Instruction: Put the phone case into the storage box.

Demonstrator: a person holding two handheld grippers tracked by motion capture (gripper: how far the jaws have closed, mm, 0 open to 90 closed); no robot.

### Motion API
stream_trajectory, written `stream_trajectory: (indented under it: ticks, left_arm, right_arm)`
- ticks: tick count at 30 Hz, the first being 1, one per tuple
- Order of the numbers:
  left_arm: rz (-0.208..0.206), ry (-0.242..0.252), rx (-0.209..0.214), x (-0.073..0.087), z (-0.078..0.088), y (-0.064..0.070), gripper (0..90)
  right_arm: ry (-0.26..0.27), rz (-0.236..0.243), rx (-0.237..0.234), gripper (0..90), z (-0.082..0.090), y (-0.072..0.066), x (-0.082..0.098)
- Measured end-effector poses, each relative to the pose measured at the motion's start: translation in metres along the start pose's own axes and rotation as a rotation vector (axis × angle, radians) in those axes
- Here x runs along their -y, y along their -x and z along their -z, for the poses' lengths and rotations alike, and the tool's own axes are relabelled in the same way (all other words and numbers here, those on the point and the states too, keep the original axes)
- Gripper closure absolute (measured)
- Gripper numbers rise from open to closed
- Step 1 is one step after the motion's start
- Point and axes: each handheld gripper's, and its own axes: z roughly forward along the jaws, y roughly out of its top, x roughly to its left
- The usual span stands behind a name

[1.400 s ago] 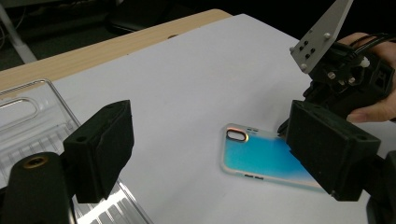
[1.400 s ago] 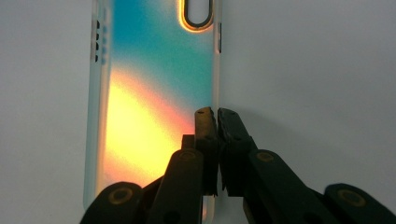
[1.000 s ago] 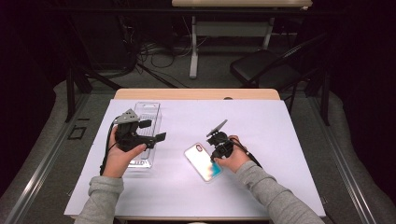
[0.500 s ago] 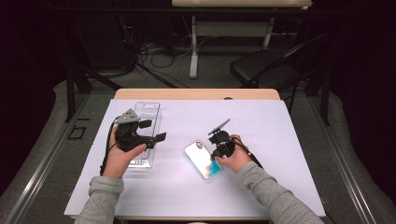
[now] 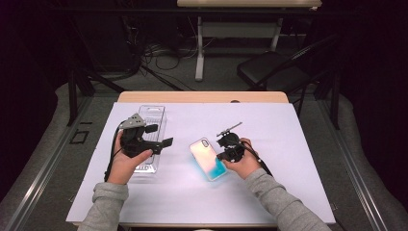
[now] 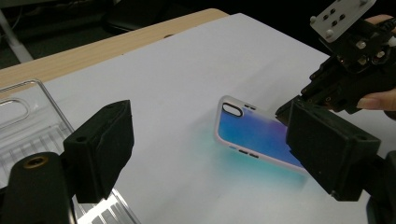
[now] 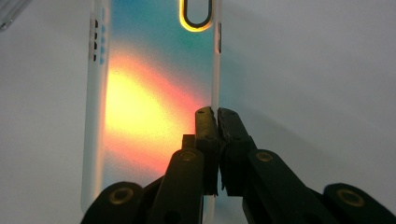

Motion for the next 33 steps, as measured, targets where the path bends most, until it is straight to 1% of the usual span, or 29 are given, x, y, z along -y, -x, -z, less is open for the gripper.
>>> stream_trajectory:
  ticks: [1, 2, 5, 6, 7, 8, 13, 15, 16, 17, 24, 27, 28, 32, 33]
  left_arm:
    - [-0.003, -0.003, 0.001, 0.000, 0.000, 0.001, 15.4]
    - [-0.006, -0.004, 0.003, 0.000, -0.001, 0.002, 15.4]
    - [-0.008, -0.006, 0.006, 0.000, -0.002, 0.003, 15.4]
    - [-0.010, -0.006, 0.007, 0.000, -0.002, 0.004, 15.4]
    - [-0.012, -0.008, 0.005, 0.000, -0.002, 0.004, 15.4]
    - [-0.012, -0.007, 0.009, 0.000, -0.003, 0.006, 15.4]
    - [-0.015, -0.008, 0.013, 0.000, -0.004, 0.007, 15.4]
    - [-0.014, -0.006, 0.013, 0.000, -0.004, 0.008, 15.4]
    - [-0.013, -0.003, 0.014, 0.000, -0.004, 0.009, 15.4]
    - [-0.013, -0.003, 0.014, 0.000, -0.004, 0.009, 15.4]
    - [-0.015, 0.003, 0.018, 0.000, -0.005, 0.011, 15.5]
    - [-0.016, 0.003, 0.018, 0.000, -0.005, 0.012, 15.5]
    - [-0.019, 0.005, 0.018, 0.000, -0.006, 0.013, 15.5]
    - [-0.013, 0.006, 0.025, 0.000, -0.006, 0.014, 15.6]
    - [-0.011, 0.009, 0.025, 0.000, -0.007, 0.014, 15.6]
  right_arm:
    - [0.005, -0.003, 0.003, 87.7, 0.002, -0.001, 0.000]
    - [0.023, 0.001, 0.004, 87.7, 0.003, -0.001, 0.000]
    - [0.036, 0.001, 0.007, 87.7, 0.006, -0.002, 0.000]
    - [0.055, -0.002, 0.010, 87.6, 0.008, -0.002, 0.000]
    - [0.055, -0.002, 0.010, 87.6, 0.008, -0.002, 0.000]
    - [0.075, 0.003, 0.013, 87.6, 0.010, -0.003, 0.000]
    - [0.106, 0.007, 0.022, 87.7, 0.014, -0.004, 0.001]
    - [0.110, 0.013, 0.026, 87.7, 0.015, -0.003, 0.001]
    - [0.131, 0.012, 0.028, 87.7, 0.016, -0.004, 0.001]
    - [0.131, 0.012, 0.028, 87.7, 0.016, -0.004, 0.001]
    - [0.189, -0.020, 0.020, 87.6, 0.020, -0.002, 0.004]
    - [0.199, -0.019, 0.026, 87.6, 0.022, -0.002, 0.005]
    - [0.219, -0.010, 0.028, 87.6, 0.023, -0.002, 0.005]
    - [0.249, -0.023, 0.027, 87.7, 0.028, -0.003, 0.006]
    - [0.265, -0.022, 0.026, 87.7, 0.028, -0.004, 0.007]
